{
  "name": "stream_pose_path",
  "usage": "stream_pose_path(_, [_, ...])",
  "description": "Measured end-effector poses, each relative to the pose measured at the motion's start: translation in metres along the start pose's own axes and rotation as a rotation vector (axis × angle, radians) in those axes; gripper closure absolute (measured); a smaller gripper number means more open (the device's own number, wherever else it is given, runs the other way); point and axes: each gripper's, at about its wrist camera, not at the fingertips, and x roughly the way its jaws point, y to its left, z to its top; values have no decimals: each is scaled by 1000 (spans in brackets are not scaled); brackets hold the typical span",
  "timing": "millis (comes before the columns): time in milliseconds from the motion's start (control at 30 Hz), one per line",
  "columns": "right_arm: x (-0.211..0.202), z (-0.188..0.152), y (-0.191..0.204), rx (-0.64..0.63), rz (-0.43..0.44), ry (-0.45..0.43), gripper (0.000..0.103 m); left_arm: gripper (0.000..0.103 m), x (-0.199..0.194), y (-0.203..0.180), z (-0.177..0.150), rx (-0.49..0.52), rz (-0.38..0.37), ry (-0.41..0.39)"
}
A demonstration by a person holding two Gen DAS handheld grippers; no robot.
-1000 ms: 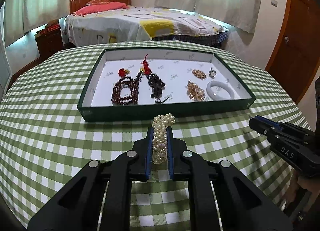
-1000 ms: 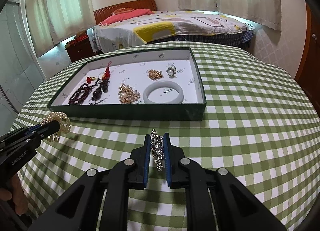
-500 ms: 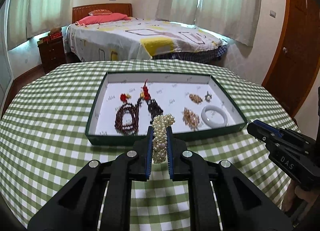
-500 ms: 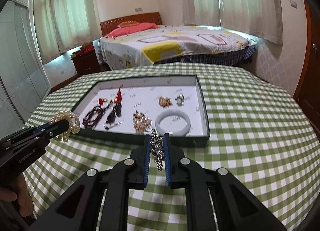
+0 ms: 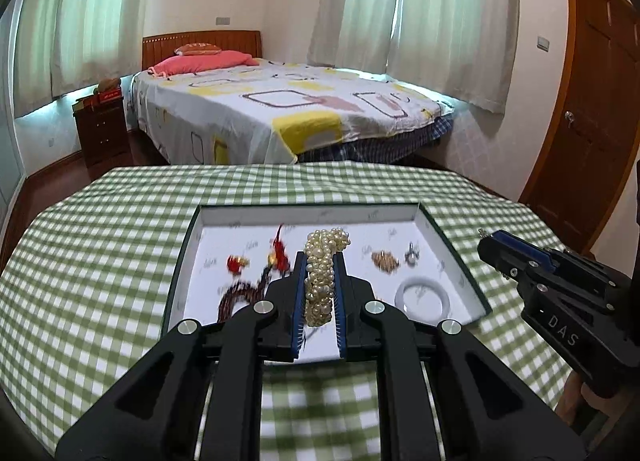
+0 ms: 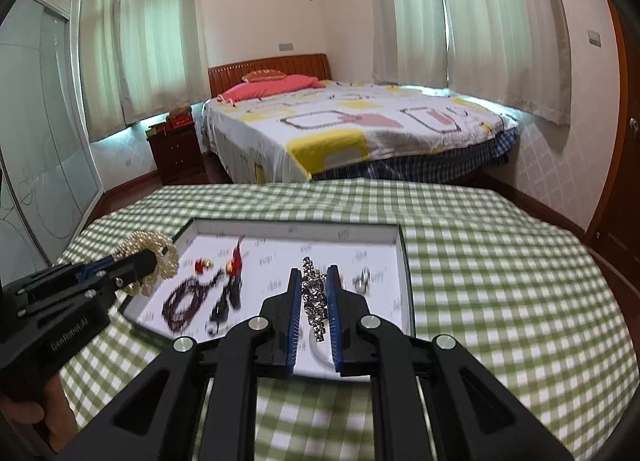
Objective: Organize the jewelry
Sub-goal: 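Carry the rhinestone brooch and pearl strand into the box and open both tools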
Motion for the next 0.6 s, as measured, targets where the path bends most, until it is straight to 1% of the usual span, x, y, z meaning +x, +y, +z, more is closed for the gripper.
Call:
stream_pose_path(167, [19,20,0,-25,6,-25,90,91,26,-4,15,9,12,6])
stream_pose_path(300, [36,28,-2,-38,7,-32,90,90,47,-4,23,2,22,18])
stream_pose_path(400, [54,32,-4,-45,6,-22,90,91,65,-4,27,0,30,35])
stream_pose_path(600, [89,34,-12,-36,9,25,90,91,108,-4,32,-4,38,107])
